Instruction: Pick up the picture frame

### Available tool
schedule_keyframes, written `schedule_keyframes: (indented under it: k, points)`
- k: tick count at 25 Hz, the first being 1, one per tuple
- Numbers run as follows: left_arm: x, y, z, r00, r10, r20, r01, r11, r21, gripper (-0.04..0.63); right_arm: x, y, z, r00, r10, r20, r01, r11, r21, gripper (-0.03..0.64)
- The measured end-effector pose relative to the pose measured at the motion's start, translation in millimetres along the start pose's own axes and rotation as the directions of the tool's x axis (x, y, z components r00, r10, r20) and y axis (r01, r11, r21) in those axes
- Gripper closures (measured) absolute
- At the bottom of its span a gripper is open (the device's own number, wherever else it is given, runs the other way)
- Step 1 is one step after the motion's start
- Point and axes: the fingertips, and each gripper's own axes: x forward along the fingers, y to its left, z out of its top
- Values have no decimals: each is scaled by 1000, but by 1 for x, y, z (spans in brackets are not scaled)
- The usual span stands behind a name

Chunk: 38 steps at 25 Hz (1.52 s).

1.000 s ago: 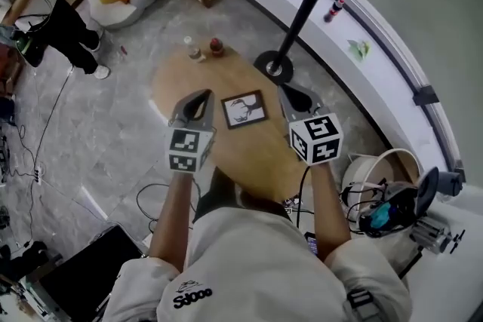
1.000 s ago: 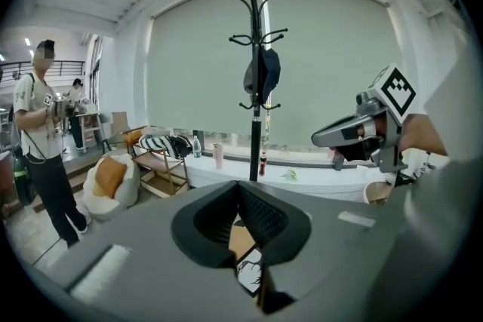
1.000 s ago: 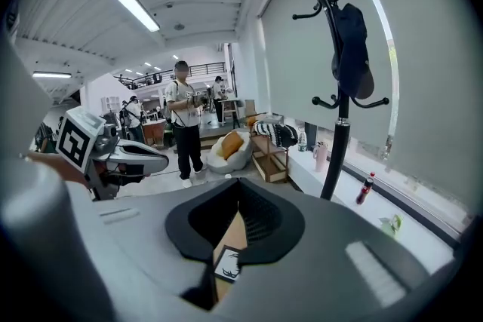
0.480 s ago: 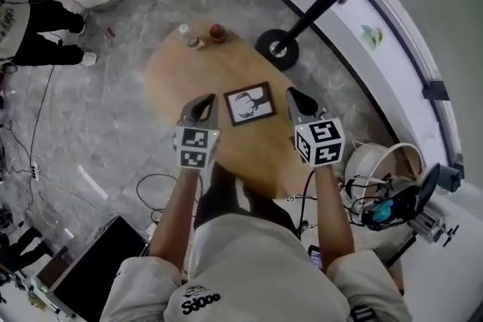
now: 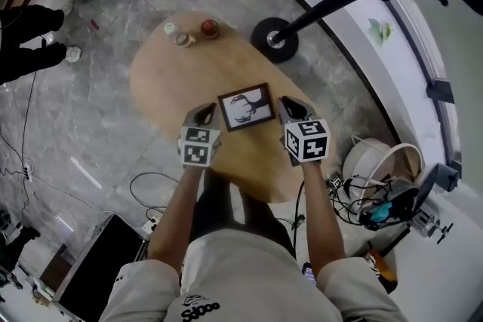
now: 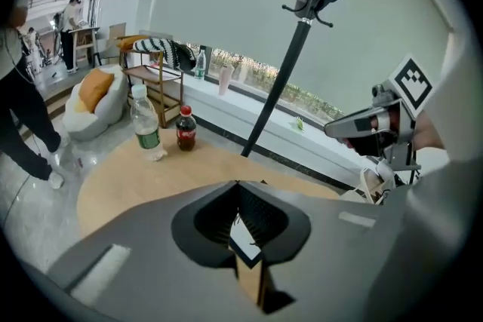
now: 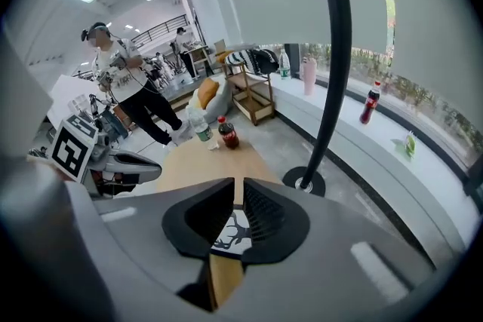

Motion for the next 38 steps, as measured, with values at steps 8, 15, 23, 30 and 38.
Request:
schedule_keyframes:
  k: [8,15,23,30,38]
  points:
    - [54,10,-70,995,-27,-98,14,991,-130,560,62,-19,-56,989,1,-149,2,1000,19,533]
    - [101,19,-117,983,-11,-183,-15,990,-139,535,100,-35,-100,970,7,-244,-1,1000,26,515]
    - [135,25,-149,963,20,-267,-80,973,-217,483,138,-58,-139,950,1,-313,29,995,91,469]
    - [144,24,-165,950,31,-312,-107,967,-230,468,162,-64,-161,932,-13,-362,54,993,103,457]
    - [148,26,-167,945,38,-324,-115,969,-220,469,173,-66,-177,912,-28,-409,70,994,89,454]
